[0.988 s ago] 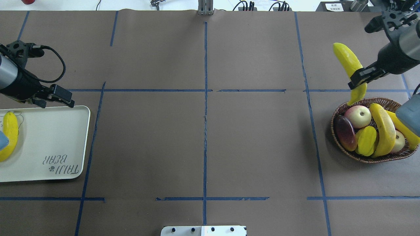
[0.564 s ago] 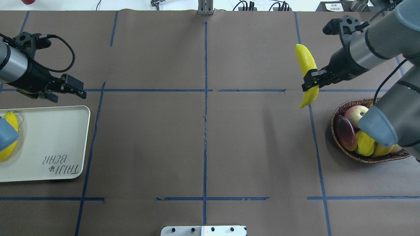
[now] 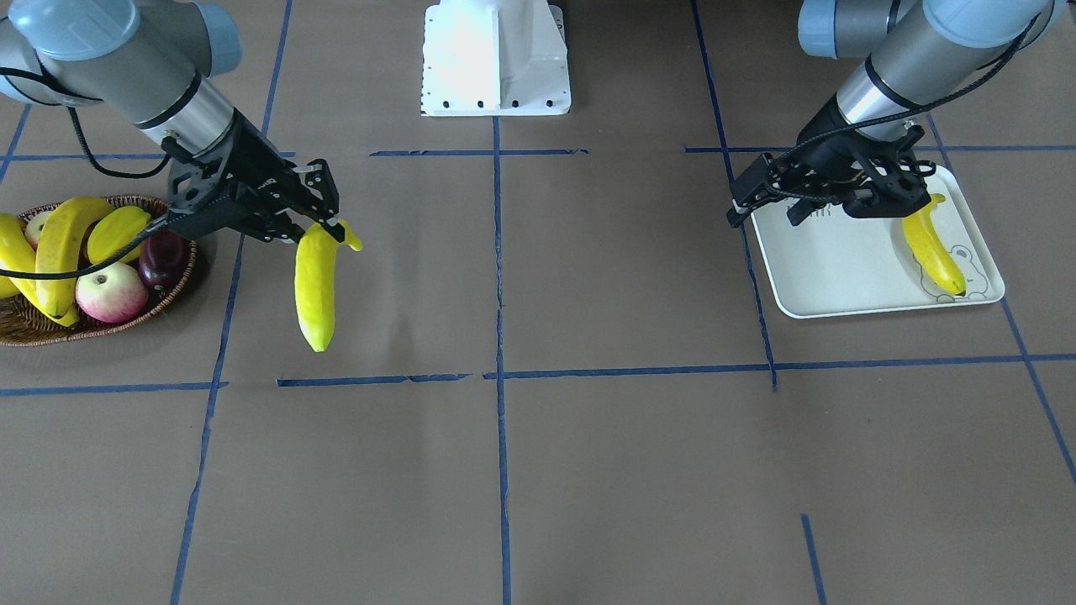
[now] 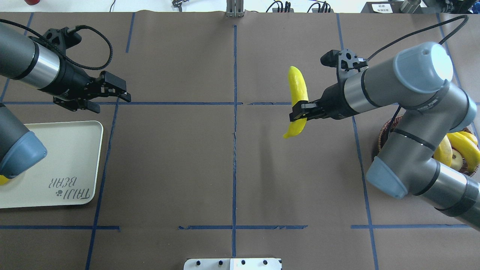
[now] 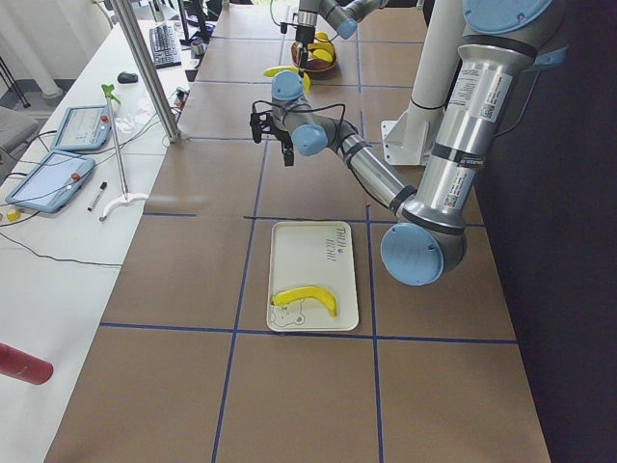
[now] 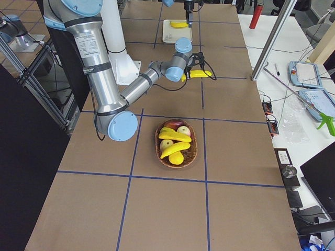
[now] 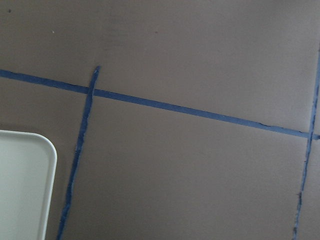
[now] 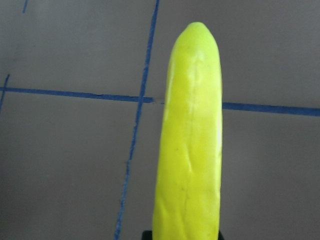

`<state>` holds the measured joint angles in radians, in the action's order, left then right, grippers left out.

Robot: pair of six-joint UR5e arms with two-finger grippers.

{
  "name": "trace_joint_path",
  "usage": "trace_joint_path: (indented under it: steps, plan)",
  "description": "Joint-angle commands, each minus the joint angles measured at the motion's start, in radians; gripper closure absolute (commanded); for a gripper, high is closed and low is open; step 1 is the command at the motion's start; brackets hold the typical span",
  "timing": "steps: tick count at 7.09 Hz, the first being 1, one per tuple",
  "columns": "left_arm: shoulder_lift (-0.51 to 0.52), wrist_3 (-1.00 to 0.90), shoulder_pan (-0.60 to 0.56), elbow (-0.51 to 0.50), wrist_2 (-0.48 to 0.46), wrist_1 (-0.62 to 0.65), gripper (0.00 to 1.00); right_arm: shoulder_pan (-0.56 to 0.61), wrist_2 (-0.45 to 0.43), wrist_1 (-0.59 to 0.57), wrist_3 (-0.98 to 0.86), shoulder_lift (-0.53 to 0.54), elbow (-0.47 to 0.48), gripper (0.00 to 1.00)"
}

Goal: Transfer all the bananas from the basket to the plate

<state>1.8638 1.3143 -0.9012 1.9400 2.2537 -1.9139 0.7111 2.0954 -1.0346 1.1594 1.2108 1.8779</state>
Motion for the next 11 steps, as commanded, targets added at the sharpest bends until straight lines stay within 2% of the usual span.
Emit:
trace_joint_path:
  steps: [1,2,4,5,7,10,11]
  plan:
    - [0.008,0.188,0.037,-0.036,-0.005,-0.213,0.00,-0.132,-0.136,0.103,0.127,-0.037,-0.006,0.96]
    - [0.018,0.245,0.039,-0.036,-0.005,-0.264,0.00,-0.183,-0.188,0.155,0.161,-0.037,-0.006,0.96]
    - [0.105,0.321,0.042,-0.061,-0.006,-0.287,0.00,-0.255,-0.212,0.217,0.166,-0.040,-0.009,0.96]
    - [0.133,0.363,0.062,-0.062,-0.032,-0.289,0.00,-0.275,-0.216,0.240,0.166,-0.048,-0.011,0.96]
    - [0.141,0.442,0.143,-0.064,-0.153,-0.380,0.00,-0.315,-0.267,0.246,0.187,-0.074,-0.020,0.96]
    - [0.176,0.441,0.217,-0.104,-0.181,-0.387,0.00,-0.321,-0.271,0.280,0.229,-0.111,-0.031,0.96]
    - [0.187,0.441,0.258,-0.105,-0.244,-0.386,0.00,-0.323,-0.276,0.280,0.229,-0.119,-0.039,0.96]
